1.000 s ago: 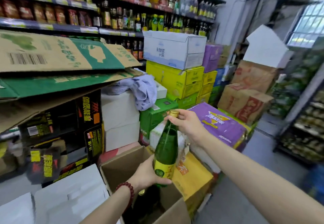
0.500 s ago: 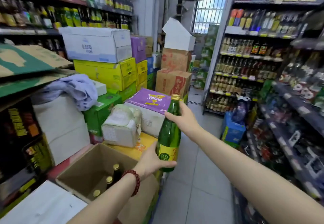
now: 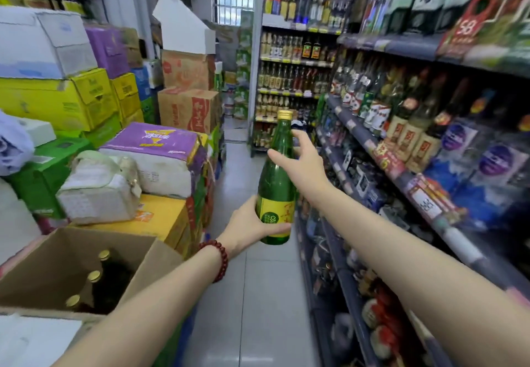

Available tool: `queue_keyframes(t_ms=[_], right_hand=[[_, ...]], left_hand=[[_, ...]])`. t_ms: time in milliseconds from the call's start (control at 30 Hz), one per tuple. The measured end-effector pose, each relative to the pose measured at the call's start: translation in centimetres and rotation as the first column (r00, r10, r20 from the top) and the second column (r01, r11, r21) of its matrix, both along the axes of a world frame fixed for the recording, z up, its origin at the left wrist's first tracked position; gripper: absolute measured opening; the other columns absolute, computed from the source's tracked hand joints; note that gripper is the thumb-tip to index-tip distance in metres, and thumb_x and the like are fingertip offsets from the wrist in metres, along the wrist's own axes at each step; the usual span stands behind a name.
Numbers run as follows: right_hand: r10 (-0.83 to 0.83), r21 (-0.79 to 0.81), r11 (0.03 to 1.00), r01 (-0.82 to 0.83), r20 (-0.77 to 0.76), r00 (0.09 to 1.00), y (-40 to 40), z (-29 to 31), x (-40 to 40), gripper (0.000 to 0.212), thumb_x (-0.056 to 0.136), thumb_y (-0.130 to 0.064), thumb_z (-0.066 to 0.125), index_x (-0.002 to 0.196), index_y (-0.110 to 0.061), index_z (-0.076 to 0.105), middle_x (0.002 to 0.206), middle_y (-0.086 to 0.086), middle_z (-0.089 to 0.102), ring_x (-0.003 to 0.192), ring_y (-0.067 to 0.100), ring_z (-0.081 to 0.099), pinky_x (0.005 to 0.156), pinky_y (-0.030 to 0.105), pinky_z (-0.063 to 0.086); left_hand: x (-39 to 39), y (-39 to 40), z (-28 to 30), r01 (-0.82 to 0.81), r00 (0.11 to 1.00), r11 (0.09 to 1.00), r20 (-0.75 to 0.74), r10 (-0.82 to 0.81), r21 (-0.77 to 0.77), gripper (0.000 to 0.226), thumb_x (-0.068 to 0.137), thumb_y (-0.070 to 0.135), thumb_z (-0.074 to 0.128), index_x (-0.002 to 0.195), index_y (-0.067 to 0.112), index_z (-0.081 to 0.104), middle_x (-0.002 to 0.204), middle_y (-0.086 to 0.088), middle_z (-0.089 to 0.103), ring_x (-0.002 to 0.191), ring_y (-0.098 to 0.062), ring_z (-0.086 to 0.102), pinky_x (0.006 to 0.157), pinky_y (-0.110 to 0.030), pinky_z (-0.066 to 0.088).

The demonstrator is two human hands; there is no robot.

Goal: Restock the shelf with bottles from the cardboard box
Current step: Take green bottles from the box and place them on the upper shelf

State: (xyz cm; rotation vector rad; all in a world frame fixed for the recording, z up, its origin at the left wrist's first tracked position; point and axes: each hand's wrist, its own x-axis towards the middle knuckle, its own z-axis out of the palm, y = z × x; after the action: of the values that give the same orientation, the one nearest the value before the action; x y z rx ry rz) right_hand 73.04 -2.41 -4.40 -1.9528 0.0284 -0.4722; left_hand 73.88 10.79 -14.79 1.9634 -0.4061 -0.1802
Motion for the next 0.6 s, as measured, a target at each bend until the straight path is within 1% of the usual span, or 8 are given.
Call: queue_keyframes(t_ms=[100,200,267,367,433,467,533,600], right_hand=[[-0.102,-0.013,0.995,0.102,0.013,0.995,-2.1,0.6,-3.5,0.06,0.082,-0.04,0.07,0.134,-0.025,0.042,0.134,0.0,0.052,0.125,0.022,0.048,0.1,0.046,0.046],[-0.218,0.004,0.976,0.218,0.043,0.975,-3.7,0.8,-7.6,0.061,0.083,-0.041,0.07,0.134,-0.027,0.042,0.128,-0.01,0.052,0.12,0.012,0.047,0.094,0.037,0.046],[-0.304,0.022,0.953,0.303,0.06,0.951,-4.2,1.2,-10.6,0.061,0.083,-0.042,0.07,0.135,-0.029,0.041,0.12,-0.018,0.049,0.118,0.009,0.044,0.089,0.033,0.044],[-0.451,0.021,0.892,0.451,0.084,0.888,-5.0,2.2,-15.5,0.065,0.083,-0.045,0.069,0.138,-0.029,0.039,0.14,-0.007,0.046,0.129,0.015,0.041,0.095,0.035,0.042],[-0.522,0.012,0.852,0.523,0.105,0.847,-5.4,3.3,-19.2,0.067,0.082,-0.045,0.069,0.14,-0.029,0.04,0.144,-0.001,0.045,0.127,0.015,0.044,0.098,0.039,0.045],[-0.551,0.018,0.833,0.553,0.117,0.826,-5.6,3.9,-21.2,0.066,0.082,-0.044,0.069,0.139,-0.028,0.041,0.143,-0.001,0.046,0.124,0.014,0.045,0.098,0.04,0.046],[-0.599,0.027,0.798,0.603,0.147,0.787,-5.7,5.2,-25.1,0.063,0.083,-0.039,0.07,0.138,-0.025,0.044,0.138,0.0,0.052,0.121,0.013,0.049,0.1,0.04,0.048],[-0.646,0.012,0.757,0.654,0.168,0.745,-5.7,6.5,-29.0,0.059,0.084,-0.035,0.07,0.136,-0.02,0.046,0.129,-0.001,0.058,0.117,0.015,0.055,0.095,0.029,0.051]], left_hand=[[-2.6,-1.8,0.9,0.106,0.994,0.994,0.017,-0.106,-0.018,0.074,0.051,0.049,0.088,0.114,0.034,0.052,0.106,0.015,0.067,0.095,-0.001,0.063,0.079,-0.021,0.05],[-5.2,-3.2,1.7,0.225,0.974,0.974,0.046,-0.224,-0.017,0.079,0.043,0.055,0.085,0.111,0.04,0.048,0.104,0.019,0.066,0.094,0.002,0.062,0.08,-0.02,0.05],[-7.1,-4.1,2.3,0.299,0.953,0.954,0.065,-0.297,-0.026,0.077,0.041,0.058,0.083,0.108,0.044,0.047,0.1,0.024,0.065,0.088,0.012,0.061,0.071,-0.009,0.047],[-10.3,-5.5,3.6,0.421,0.9,0.907,0.132,-0.416,-0.017,0.063,0.046,0.059,0.084,0.094,0.058,0.043,0.085,0.038,0.063,0.081,0.021,0.057,0.062,-0.003,0.044],[-12.9,-6.2,4.8,0.511,0.85,0.859,0.178,-0.497,-0.041,0.061,0.05,0.058,0.084,0.091,0.062,0.039,0.081,0.054,0.053,0.079,0.031,0.051,0.06,0.003,0.041],[-14.2,-6.6,5.3,0.546,0.827,0.836,0.191,-0.528,-0.052,0.062,0.051,0.06,0.084,0.094,0.062,0.039,0.083,0.054,0.053,0.079,0.032,0.05,0.061,0.001,0.042],[-17.2,-7.4,6.3,0.602,0.788,0.795,0.21,-0.579,-0.068,0.064,0.049,0.065,0.082,0.1,0.058,0.043,0.09,0.037,0.065,0.081,0.024,0.056,0.066,-0.005,0.043],[-20.3,-8.4,7.1,0.656,0.746,0.75,0.225,-0.626,-0.088,0.064,0.049,0.066,0.081,0.101,0.056,0.045,0.094,0.03,0.067,0.083,0.02,0.059,0.07,-0.007,0.043]])
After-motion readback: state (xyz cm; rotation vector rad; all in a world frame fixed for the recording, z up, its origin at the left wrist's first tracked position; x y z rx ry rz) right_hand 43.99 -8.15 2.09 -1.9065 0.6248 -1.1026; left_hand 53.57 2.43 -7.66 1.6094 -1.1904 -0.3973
